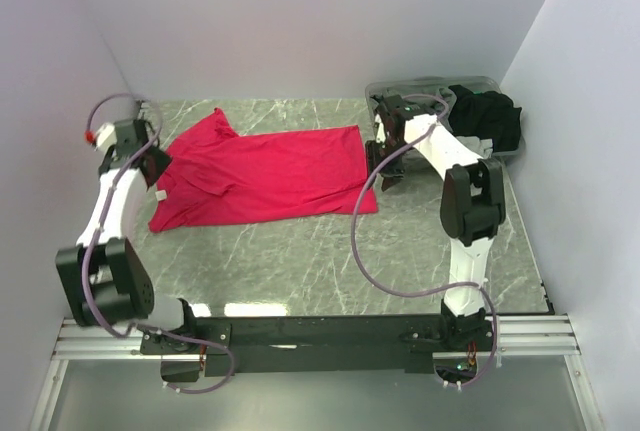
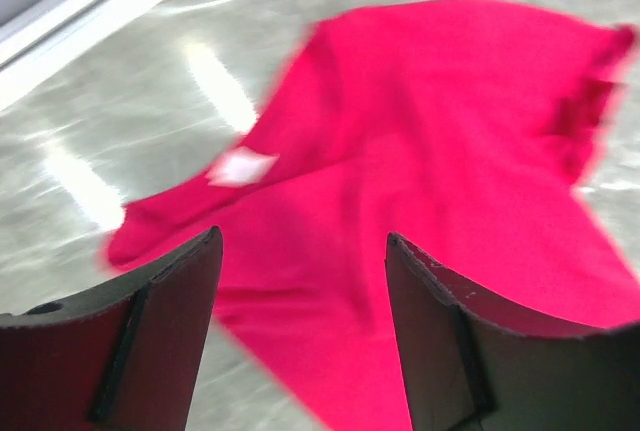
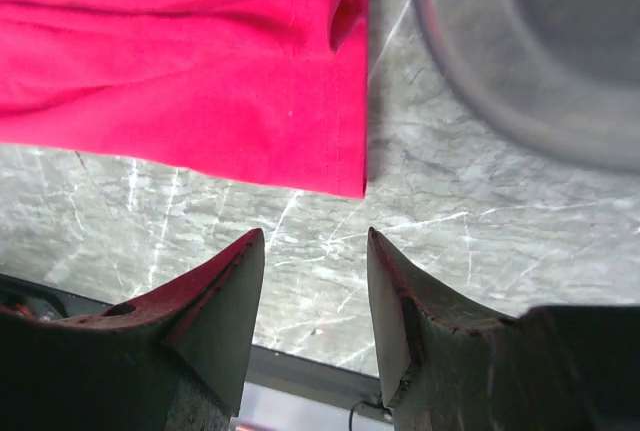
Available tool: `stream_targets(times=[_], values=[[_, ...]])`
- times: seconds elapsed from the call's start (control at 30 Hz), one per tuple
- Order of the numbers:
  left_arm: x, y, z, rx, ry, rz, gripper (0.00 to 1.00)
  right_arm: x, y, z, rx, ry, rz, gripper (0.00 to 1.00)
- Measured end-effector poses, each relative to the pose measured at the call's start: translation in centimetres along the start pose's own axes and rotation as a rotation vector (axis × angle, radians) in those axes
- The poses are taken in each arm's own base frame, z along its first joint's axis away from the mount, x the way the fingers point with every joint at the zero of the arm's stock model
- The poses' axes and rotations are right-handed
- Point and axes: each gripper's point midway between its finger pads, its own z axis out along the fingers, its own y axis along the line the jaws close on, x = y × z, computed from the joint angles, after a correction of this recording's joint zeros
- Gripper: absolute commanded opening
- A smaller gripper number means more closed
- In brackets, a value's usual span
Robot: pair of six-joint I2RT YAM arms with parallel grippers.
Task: Fold and stack the t-shirts
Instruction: Fold the tshirt
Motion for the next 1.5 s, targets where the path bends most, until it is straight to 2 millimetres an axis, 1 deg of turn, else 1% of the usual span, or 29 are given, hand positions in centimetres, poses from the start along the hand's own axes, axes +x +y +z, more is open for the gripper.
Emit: stream_targets(times=[0.07,0.17,0.3,0.37,0.5,0.7,0.83,1.03,1.4,1.5], values=[[0.6,2.8,-0.4,-0.036,0.012,-0.027,0.71,0.6,-0.1,-0.2,-0.006,-0.007,-0.002,0.52],[1.7,5.6,-1.0,-0.065,0.034,-0.060,0.71,1.6,-0.3,0.3,-0.009,-0.003,-0.001,0.51],[3.7,8.5,-1.1,-0.100,0.080,-0.098,0.71,3.0,-1.0,1.9,-0.001,0.035,0.008,0.49],[4.4,9.6,-1.1,-0.116,0.102,-0.116,0.70,3.5,-1.3,2.4,0.003,0.048,0.011,0.48],[5.6,11.6,-1.1,-0.147,0.133,-0.151,0.70,3.2,-1.3,2.8,0.000,0.035,0.007,0.46],[6.9,13.1,-1.1,-0.166,0.166,-0.190,0.69,2.5,-1.2,3.3,-0.005,0.012,0.003,0.41],[7.9,14.0,-0.9,-0.181,0.193,-0.220,0.69,2.4,-1.5,3.7,0.007,0.014,0.003,0.39],[8.9,14.6,-0.8,-0.189,0.219,-0.243,0.68,2.4,-1.7,4.0,0.013,0.010,0.003,0.38],[9.2,15.2,-0.4,-0.188,0.222,-0.280,0.68,2.4,-1.7,4.2,0.019,-0.005,-0.001,0.37],[9.3,15.1,-0.5,-0.177,0.222,-0.284,0.67,2.8,-1.6,4.3,0.016,-0.002,-0.004,0.38]])
